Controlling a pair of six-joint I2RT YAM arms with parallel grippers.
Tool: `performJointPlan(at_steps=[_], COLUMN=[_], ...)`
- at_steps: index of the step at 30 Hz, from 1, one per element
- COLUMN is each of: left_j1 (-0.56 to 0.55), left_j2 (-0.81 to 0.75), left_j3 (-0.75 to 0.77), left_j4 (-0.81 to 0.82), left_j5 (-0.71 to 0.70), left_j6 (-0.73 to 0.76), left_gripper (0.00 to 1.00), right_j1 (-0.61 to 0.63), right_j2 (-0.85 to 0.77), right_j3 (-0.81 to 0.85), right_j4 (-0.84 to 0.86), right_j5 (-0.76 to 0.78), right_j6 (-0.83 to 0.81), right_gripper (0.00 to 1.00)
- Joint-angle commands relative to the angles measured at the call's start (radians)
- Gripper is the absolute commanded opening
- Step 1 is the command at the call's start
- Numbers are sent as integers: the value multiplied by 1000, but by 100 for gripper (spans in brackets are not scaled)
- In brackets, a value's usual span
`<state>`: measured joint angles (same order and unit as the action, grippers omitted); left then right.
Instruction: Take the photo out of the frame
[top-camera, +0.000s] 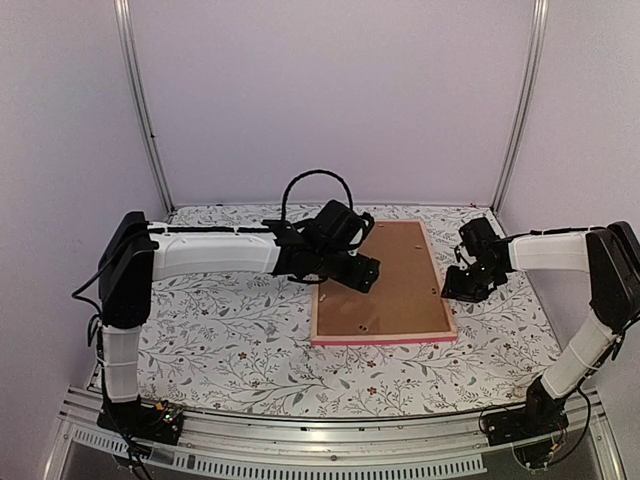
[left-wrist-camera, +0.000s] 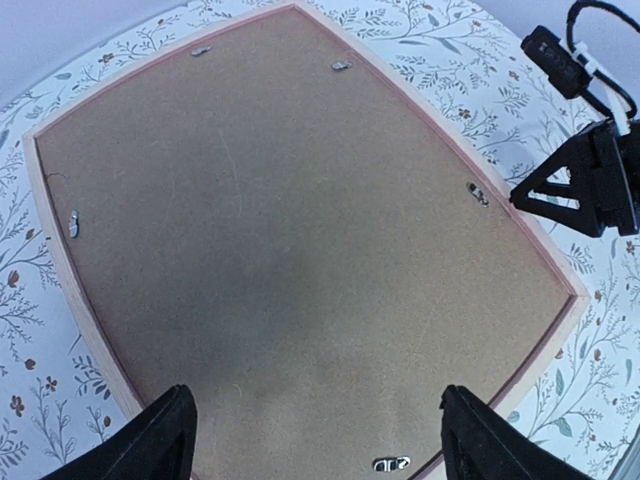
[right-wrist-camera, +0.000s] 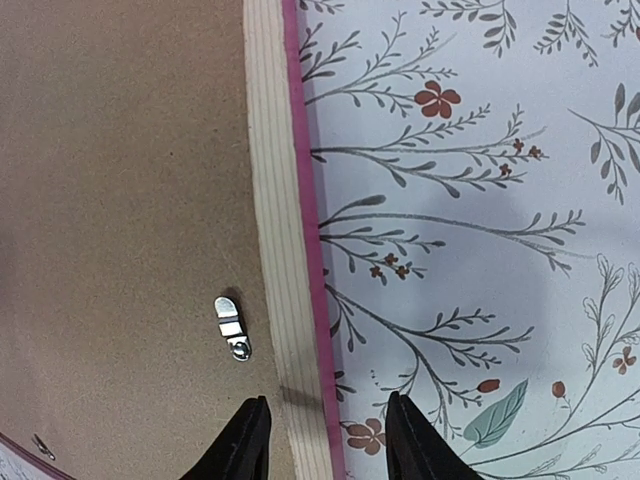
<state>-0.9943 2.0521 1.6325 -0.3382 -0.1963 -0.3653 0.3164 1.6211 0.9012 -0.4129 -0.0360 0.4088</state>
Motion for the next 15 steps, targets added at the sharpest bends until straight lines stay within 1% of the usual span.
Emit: performJointPlan(at_steps=[1,7,11,12,13,15], left_j1=[-34,-71,-100,-122,-130,-151], left_j2=[31,39,44,55,62,79], left_j3=[44,46,41,48,54,65], left_j4=[-22,-19,2,9,11,15], left_j5=[-13,-26,-19,-23,-23,-23], left_j6=[44,89,134,161,173,196], left_gripper=[86,87,89,90,90,91], right_j1=[24,46,59,64,64,70], right_j2=[4,20,34,42,44,48], right_j3=[-10,-30,-40,-45,-47,-43], right_j4=[-13,-15,-12,-8,-7,-9], right_j5=[15,31,31,63,64,63], right_j6=[-1,17,26,31,35,39], right_gripper=[40,28,26,25,24,21])
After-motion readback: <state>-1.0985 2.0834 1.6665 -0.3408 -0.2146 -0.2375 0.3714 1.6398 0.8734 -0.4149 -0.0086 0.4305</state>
